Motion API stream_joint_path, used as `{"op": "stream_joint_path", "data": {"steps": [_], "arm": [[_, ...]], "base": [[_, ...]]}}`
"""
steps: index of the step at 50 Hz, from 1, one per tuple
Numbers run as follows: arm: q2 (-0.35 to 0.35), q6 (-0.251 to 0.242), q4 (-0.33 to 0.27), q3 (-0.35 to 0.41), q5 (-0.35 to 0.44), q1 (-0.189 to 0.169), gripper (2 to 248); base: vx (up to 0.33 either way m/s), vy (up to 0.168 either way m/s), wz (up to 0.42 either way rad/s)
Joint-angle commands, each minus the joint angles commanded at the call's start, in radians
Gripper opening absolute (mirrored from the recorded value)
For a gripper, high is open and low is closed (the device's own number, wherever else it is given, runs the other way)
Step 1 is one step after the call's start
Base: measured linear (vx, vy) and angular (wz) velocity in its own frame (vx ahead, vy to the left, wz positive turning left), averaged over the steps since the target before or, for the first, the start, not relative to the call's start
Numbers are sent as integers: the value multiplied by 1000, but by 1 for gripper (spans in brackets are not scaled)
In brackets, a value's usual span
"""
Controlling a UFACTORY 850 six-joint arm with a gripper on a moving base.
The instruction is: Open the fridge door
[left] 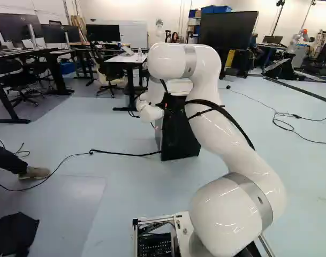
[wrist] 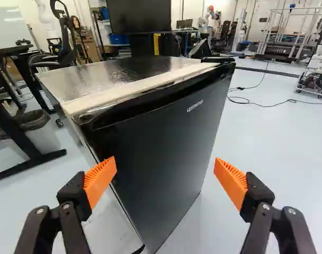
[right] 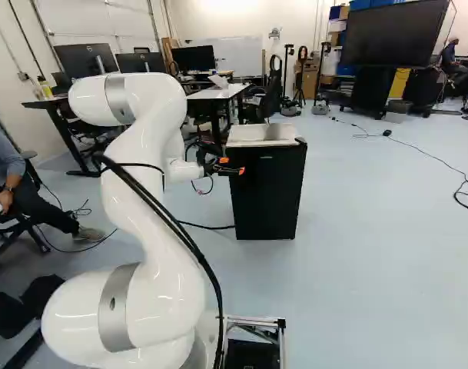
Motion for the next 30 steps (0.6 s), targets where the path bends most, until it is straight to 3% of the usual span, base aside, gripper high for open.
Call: {"op": "stream_joint_path", "data": {"steps": [14,30], "arm": [[17,0,0,28,0,21,247],[-5,0,0,-8,0,47,247]], "base": [[0,0,0],[0,0,0]]}}
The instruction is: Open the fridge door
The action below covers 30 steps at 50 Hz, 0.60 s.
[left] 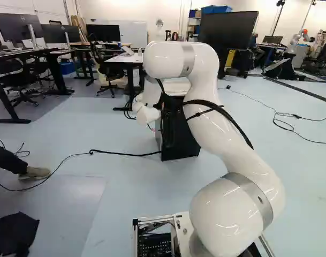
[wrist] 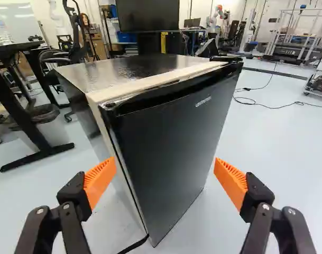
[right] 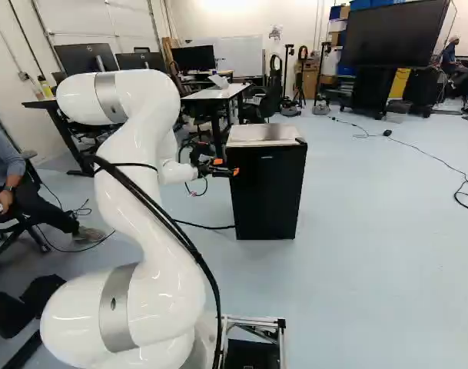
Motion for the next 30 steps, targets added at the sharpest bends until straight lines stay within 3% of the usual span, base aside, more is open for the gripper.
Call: {"op": "stream_joint_path", "data": {"steps": [30], "arm": [[-61,0,0,-103,0,4,247]], "base": [[0,0,0]]}}
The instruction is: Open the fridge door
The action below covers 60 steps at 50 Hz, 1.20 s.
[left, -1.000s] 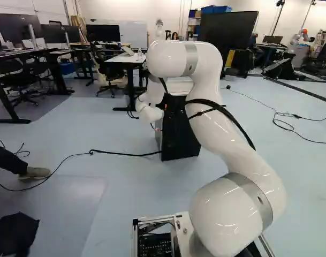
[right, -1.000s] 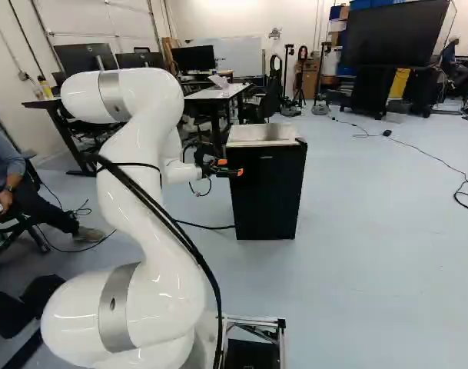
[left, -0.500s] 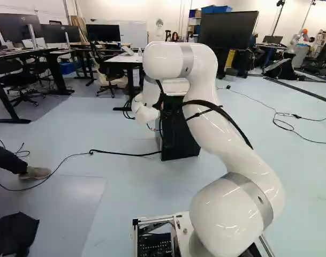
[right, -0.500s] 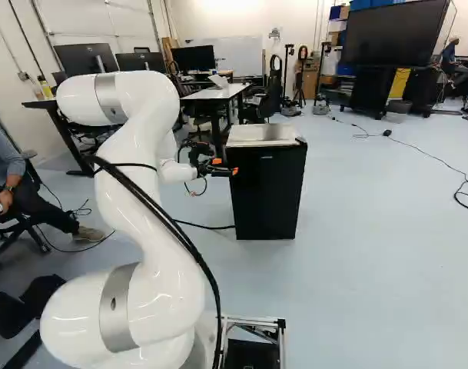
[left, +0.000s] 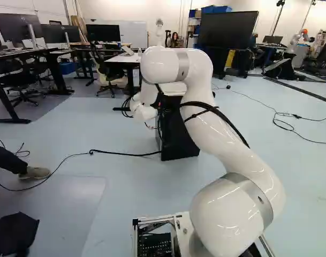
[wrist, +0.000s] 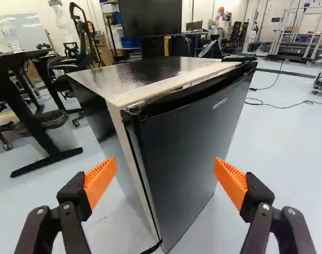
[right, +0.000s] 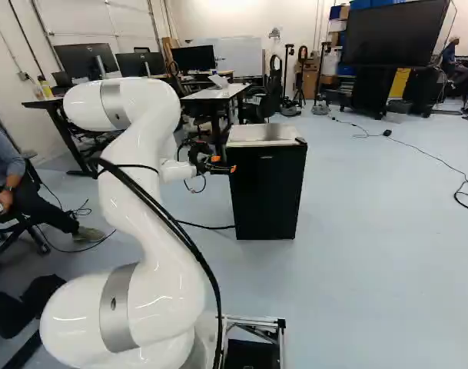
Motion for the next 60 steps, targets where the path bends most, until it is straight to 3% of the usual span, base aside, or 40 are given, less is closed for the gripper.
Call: {"op": "stream_joint_path", "data": {"steps": [60], "arm": [[-38,0,0,-64,17,-12,247]], "base": [[0,0,0]]}}
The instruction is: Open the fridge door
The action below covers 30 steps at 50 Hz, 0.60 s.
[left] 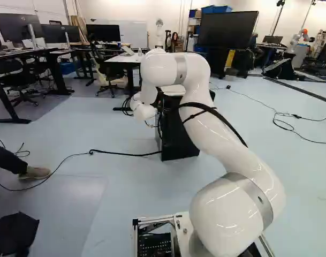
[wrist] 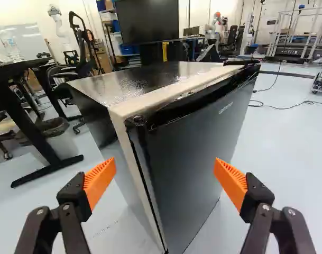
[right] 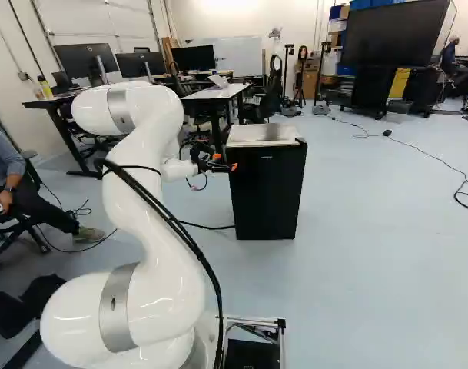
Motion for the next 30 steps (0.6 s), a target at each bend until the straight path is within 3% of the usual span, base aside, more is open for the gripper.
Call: {"op": "stream_joint_path", "data": {"steps": [30], "arm": [[-4,0,6,-7,33,-17,247]], "base": [[0,0,0]]}}
